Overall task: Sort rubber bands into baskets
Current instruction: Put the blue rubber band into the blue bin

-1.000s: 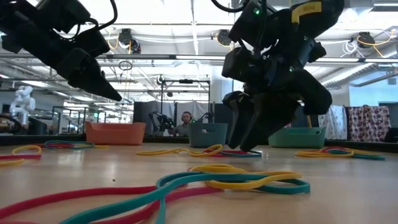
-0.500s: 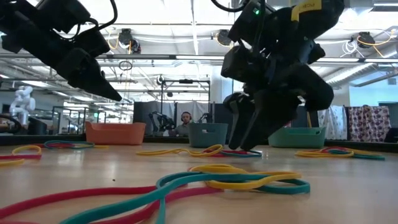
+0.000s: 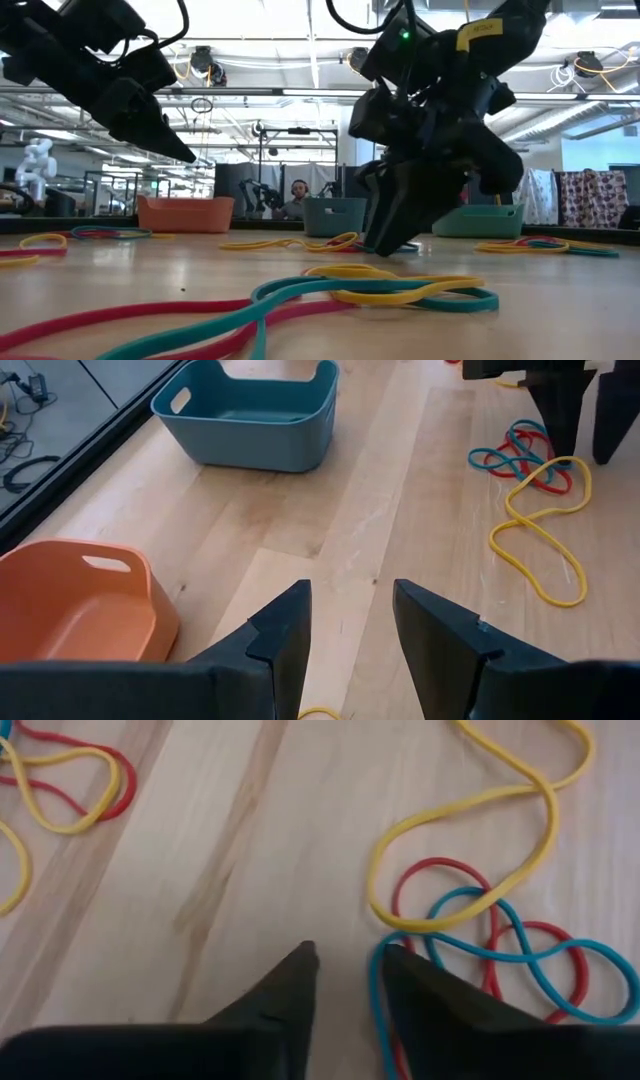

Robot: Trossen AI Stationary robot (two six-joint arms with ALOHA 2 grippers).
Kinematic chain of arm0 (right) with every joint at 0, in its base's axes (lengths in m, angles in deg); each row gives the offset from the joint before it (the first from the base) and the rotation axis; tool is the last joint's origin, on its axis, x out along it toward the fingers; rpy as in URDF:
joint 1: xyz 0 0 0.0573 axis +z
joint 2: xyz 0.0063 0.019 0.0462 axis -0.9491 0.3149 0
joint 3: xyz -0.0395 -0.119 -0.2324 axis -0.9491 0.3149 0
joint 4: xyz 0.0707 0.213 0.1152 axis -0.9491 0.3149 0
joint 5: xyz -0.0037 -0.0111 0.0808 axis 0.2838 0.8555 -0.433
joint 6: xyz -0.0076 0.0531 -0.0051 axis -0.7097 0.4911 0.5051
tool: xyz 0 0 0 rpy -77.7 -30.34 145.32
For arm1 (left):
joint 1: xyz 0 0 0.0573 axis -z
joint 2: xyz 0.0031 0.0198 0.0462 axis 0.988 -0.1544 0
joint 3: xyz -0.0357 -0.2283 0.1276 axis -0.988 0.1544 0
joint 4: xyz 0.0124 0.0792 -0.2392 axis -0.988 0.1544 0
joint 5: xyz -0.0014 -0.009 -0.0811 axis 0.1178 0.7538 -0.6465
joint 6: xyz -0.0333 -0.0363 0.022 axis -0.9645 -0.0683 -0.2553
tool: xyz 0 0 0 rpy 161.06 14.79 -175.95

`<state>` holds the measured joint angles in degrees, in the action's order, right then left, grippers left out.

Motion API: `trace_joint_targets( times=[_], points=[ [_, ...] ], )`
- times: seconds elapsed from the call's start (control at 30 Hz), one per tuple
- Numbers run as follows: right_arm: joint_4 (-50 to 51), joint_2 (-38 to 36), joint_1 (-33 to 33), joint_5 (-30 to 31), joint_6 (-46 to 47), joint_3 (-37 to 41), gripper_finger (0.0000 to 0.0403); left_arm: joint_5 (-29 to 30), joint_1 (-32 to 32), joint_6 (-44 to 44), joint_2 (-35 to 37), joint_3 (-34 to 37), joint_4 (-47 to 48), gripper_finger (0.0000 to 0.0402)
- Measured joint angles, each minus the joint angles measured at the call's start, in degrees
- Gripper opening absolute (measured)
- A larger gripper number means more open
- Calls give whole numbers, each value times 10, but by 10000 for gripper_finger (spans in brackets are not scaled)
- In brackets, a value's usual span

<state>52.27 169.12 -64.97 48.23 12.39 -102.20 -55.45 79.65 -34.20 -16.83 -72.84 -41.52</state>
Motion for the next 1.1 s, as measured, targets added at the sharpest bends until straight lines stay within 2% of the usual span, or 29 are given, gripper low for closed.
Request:
trace_joint_targets(
  times=[0.23,0.7,0.87,1.1],
  points=[
    [0,-3,-14,0,0,0,8,0,0,0,0,0,0,152],
    [132,-114,-14,26,-1,-52,1,0,0,0,0,0,0,152],
    [139,-150,-13,80,-39,-73,1,0,0,0,0,0,0,152],
    [136,-162,-18,154,-127,-114,0,0,0,0,0,0,0,152]
  ],
)
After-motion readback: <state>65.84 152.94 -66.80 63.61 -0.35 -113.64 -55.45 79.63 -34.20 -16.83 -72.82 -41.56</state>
